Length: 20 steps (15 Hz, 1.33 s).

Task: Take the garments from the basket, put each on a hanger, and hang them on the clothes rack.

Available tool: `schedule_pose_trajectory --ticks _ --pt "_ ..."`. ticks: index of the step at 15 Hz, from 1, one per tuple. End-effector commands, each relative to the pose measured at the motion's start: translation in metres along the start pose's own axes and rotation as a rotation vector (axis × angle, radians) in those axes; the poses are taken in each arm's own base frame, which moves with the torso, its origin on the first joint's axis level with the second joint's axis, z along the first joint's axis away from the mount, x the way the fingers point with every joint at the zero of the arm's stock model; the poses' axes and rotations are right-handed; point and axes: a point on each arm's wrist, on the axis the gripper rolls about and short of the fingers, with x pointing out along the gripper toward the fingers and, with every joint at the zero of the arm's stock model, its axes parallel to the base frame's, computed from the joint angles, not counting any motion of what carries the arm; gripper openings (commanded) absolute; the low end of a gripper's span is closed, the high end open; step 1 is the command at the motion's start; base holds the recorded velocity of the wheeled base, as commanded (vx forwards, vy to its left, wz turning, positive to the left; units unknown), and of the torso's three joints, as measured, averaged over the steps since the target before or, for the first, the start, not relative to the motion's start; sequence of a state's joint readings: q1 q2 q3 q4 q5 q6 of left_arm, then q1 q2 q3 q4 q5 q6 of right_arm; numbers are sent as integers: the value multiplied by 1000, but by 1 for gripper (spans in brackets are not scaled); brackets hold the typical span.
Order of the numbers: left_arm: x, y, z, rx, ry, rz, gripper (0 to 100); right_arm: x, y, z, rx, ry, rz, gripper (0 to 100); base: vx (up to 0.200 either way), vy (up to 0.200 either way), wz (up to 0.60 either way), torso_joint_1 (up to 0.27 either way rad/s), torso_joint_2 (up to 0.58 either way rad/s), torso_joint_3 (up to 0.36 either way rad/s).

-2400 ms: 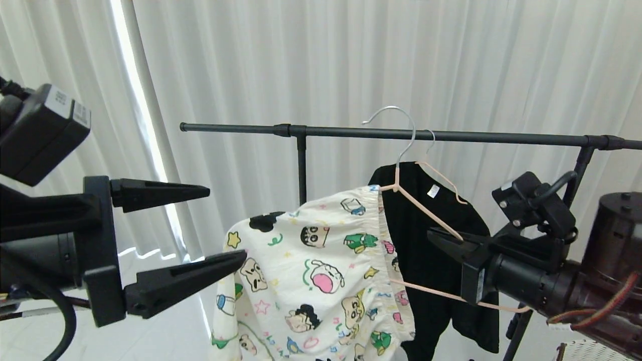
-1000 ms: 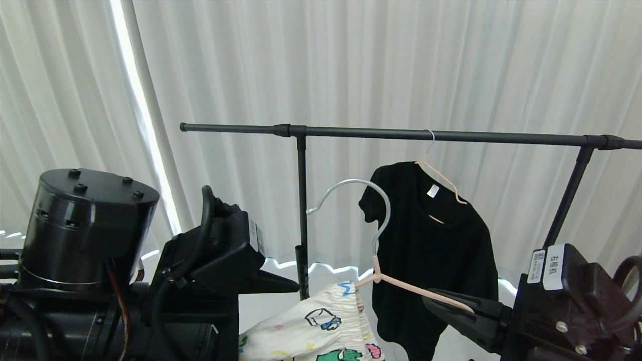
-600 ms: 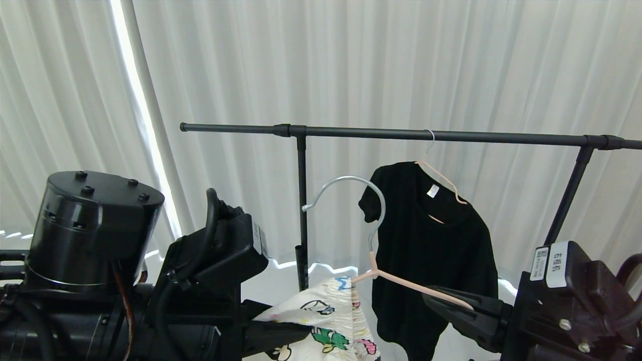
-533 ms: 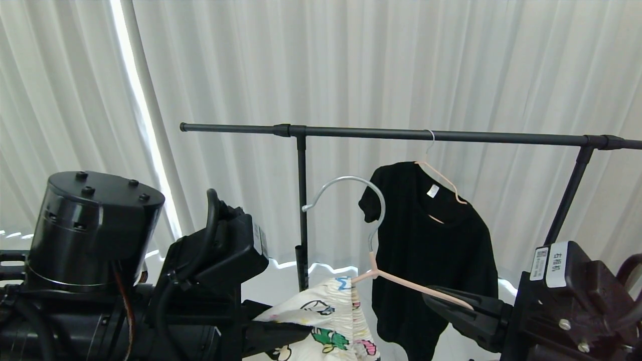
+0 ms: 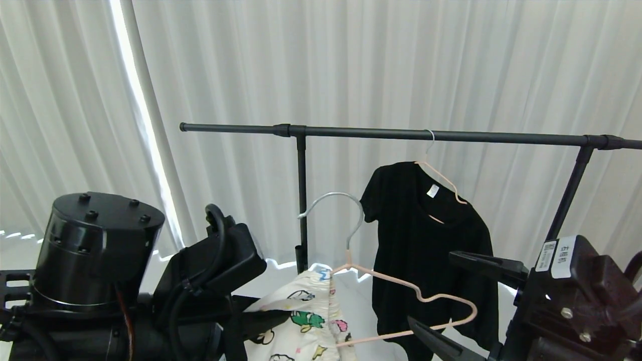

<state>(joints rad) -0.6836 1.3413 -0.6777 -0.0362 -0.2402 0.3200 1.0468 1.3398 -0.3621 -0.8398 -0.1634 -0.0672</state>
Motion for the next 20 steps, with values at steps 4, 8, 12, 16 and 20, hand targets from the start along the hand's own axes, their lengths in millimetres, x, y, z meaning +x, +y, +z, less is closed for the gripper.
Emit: schedule_pose_trajectory --ticks 4,8,12,16,20 --pt "-7 20 -6 -32 -36 232 0 6 -8 -10 12 53 -44 100 0 0 0 0 0 0" --pt "-17 28 18 -13 -172 378 0 30 0 -12 291 86 -28 100 0 0 0 0 0 0" --pt "-26 29 49 25 -286 379 0 59 1 -11 454 102 -47 100 0 0 0 0 0 0" --pt "-24 17 54 52 -307 329 0 78 5 -9 456 104 -43 100 0 0 0 0 0 0" --pt "-25 15 59 64 -324 320 0 79 15 -15 440 132 -14 100 0 0 0 0 0 0"
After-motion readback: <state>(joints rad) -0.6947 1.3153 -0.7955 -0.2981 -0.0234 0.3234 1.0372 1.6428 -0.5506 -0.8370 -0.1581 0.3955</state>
